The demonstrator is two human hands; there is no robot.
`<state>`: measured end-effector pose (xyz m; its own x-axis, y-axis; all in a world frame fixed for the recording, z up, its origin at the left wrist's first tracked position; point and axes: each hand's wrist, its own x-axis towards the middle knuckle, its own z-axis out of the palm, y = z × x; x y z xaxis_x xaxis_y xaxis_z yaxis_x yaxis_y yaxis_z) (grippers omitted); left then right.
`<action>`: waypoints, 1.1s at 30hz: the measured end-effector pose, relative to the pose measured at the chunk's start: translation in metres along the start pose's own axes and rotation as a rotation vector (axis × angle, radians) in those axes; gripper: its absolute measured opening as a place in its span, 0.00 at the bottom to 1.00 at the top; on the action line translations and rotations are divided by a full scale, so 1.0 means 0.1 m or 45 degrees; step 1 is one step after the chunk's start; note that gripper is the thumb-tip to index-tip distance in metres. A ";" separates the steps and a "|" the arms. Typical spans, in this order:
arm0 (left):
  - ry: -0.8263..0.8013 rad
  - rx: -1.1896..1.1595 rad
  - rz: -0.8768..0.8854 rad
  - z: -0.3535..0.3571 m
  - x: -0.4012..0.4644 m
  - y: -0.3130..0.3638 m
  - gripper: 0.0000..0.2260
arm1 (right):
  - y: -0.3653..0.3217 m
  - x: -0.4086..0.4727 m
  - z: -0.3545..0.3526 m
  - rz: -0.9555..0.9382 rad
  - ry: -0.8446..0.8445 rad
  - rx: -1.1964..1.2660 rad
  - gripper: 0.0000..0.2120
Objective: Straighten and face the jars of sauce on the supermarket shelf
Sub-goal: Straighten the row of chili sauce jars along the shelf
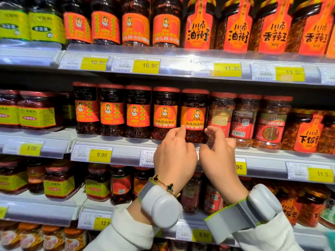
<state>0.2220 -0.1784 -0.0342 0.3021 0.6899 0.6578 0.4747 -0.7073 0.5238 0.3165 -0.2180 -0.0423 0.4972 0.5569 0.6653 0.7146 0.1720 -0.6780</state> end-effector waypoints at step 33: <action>-0.033 -0.008 0.060 0.46 -0.08 0.45 0.24 | 0.40 0.17 -0.59 -0.214 -0.010 -0.425 0.21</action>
<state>0.2795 -0.2082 -0.0408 0.3455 0.6598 0.6673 0.4542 -0.7398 0.4963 0.3825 -0.2491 -0.0398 0.3563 0.5501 0.7552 0.9077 -0.0119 -0.4195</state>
